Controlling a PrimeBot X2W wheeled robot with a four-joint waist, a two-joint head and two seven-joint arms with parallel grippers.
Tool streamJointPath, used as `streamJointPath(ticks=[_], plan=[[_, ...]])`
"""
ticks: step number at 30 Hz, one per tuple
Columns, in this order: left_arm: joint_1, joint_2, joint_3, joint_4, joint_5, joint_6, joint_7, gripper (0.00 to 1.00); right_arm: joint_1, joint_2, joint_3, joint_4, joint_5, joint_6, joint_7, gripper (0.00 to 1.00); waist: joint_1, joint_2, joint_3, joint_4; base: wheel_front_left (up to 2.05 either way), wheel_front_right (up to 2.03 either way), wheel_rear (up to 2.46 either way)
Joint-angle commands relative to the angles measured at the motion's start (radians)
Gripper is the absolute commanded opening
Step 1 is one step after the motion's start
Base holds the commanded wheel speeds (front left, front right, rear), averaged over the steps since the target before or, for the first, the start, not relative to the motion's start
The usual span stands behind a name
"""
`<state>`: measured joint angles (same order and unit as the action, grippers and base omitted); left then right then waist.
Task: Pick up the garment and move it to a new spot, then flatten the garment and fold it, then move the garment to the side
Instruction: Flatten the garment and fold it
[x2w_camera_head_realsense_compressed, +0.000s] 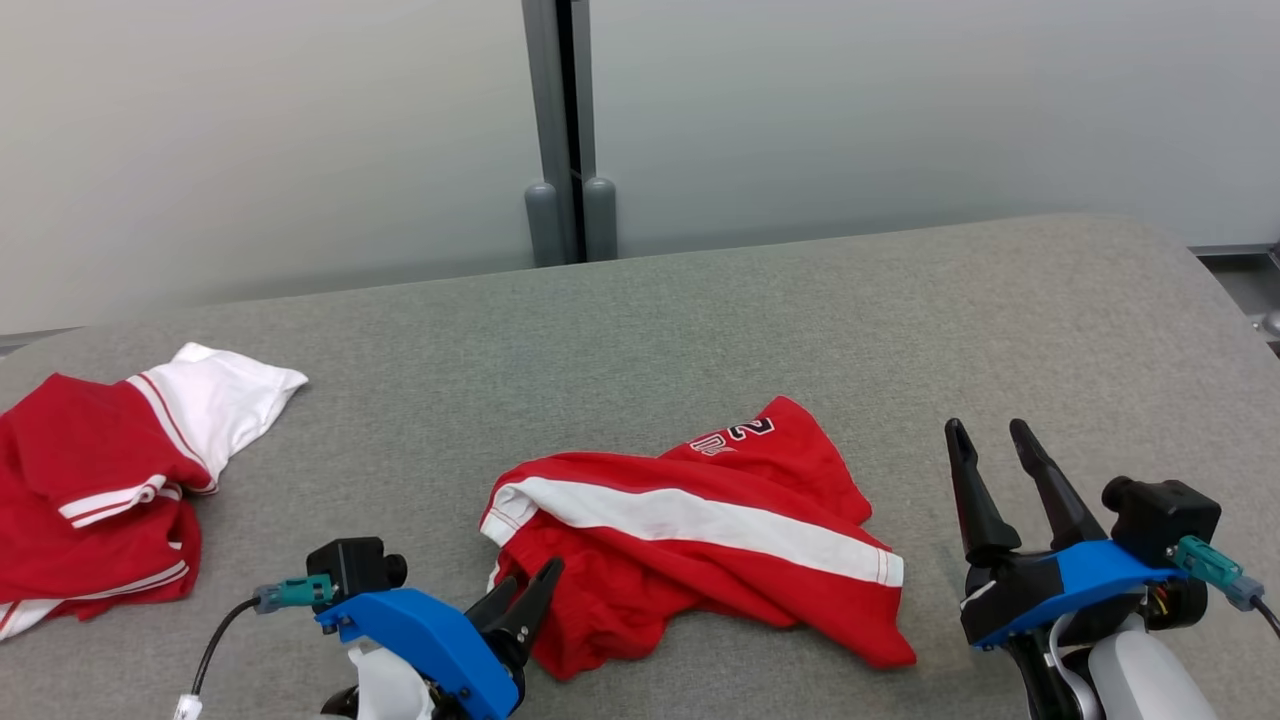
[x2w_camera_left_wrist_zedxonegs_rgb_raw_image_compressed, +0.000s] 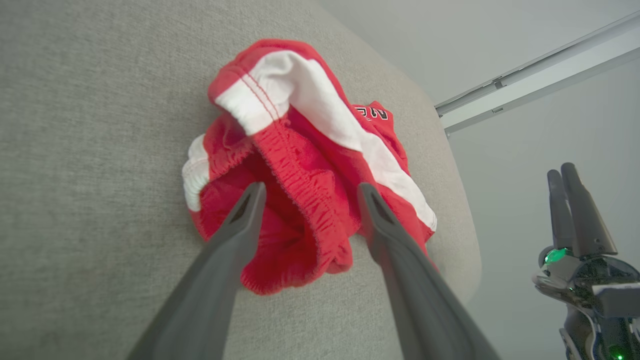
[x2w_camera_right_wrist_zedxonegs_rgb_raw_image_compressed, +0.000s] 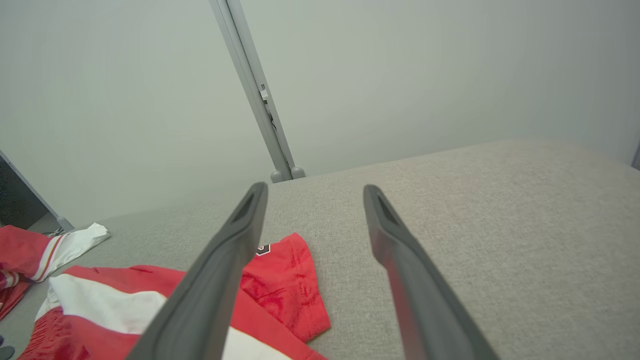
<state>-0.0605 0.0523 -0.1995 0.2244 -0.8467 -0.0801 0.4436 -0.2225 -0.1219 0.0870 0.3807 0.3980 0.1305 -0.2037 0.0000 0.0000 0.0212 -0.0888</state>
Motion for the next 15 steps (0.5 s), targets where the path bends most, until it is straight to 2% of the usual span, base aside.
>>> streamJointPath(ticks=[1,6,14,15], plan=[[-0.019,0.002,0.006,0.007,-0.016,0.002,0.007,1.0,-0.011,-0.001,0.0,0.004,0.002,0.0,-0.005,1.0,0.0,0.0,0.002,-0.005,0.0,0.0,0.0],[-0.076,0.007,0.022,0.087,-0.032,0.009,0.006,1.0,-0.021,0.001,0.011,0.015,0.005,0.0,-0.009,1.0,0.0,0.0,0.013,-0.027,0.0,0.0,0.0],[-0.169,0.023,0.052,0.197,-0.063,-0.032,-0.053,1.0,-0.028,0.003,0.02,0.033,0.008,0.0,-0.016,1.0,0.0,0.0,0.018,-0.041,0.0,0.0,0.0],[-0.176,0.027,0.056,0.206,-0.069,-0.036,-0.06,0.97,-0.026,0.002,0.019,0.035,0.009,0.0,-0.016,1.0,0.0,0.0,0.018,-0.039,0.0,0.0,0.0]])
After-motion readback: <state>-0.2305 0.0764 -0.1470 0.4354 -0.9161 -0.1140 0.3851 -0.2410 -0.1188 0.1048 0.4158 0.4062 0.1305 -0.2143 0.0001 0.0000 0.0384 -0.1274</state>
